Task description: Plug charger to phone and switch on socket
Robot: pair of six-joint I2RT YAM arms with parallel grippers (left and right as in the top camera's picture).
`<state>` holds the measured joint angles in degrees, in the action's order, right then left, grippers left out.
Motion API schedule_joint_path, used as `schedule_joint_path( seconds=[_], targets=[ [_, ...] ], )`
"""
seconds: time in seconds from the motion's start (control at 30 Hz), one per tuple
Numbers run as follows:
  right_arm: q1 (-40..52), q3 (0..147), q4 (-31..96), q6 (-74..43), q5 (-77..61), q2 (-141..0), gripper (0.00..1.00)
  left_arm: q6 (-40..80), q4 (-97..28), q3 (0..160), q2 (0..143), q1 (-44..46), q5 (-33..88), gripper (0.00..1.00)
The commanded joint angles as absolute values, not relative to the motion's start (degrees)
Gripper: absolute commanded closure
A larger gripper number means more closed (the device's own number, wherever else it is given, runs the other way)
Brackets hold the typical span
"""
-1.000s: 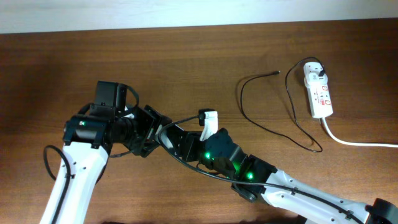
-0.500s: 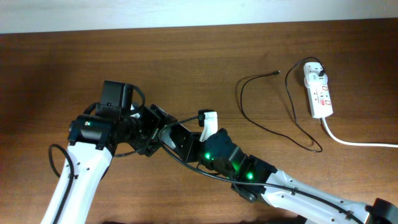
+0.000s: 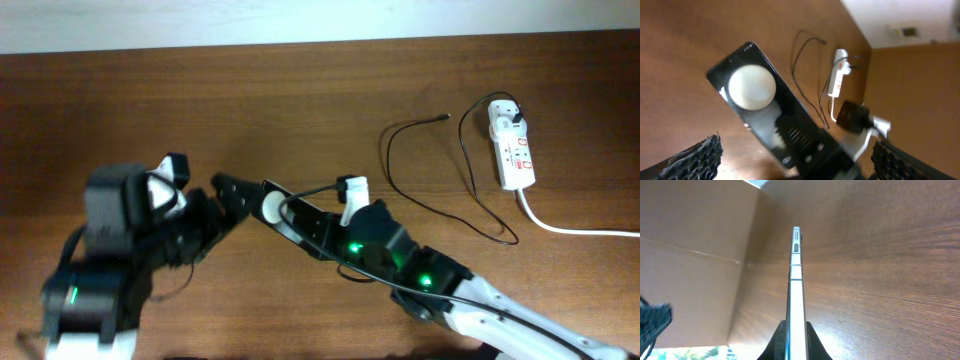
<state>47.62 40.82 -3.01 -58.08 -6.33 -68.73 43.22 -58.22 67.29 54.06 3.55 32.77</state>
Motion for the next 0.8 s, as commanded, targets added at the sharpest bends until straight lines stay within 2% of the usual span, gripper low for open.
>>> schedule_joint_path(
  seconds=[0.0, 0.07, 0.17, 0.27, 0.4, 0.47, 0.6, 0.77],
  targets=[
    [45.91, 41.69, -1.39, -57.49, -9.13, -62.37, 0.96, 35.03, -61.67, 67.33, 45.41, 3.31, 31.09, 0.01],
    [44.91, 41.69, 1.67, -57.52, -10.0, -58.17, 0.96, 35.05, -65.63, 65.91, 41.41, 3.31, 28.1, 0.01],
    [44.56, 41.69, 7.14, -57.54, -9.96, -53.3, 0.96, 39.55, -64.49, 58.7, 37.41, 3.31, 28.45, 0.01],
    [44.56, 41.69, 10.96, -58.33, -9.89, -49.15, 0.96, 45.84, -54.7, 47.4, 37.36, 3.31, 39.53, 0.01],
    [44.62, 41.69, 13.39, -65.54, -9.93, -48.62, 0.96, 64.93, -34.46, 33.85, 37.41, 3.31, 47.97, 0.11],
    [44.62, 41.69, 13.52, -68.4, -9.93, -49.69, 0.96, 71.0, -33.19, 32.34, 37.43, 3.31, 48.27, 0.2],
    [44.62, 41.69, 13.47, -76.84, -9.91, -52.6, 0.96, 79.11, -30.79, 32.27, 37.41, 3.31, 48.23, 0.23],
    [46.48, 41.69, 11.55, -87.29, -10.33, -55.64, 0.96, 86.13, -30.44, 32.27, 37.43, 3.31, 46.7, 0.32]
  ],
)
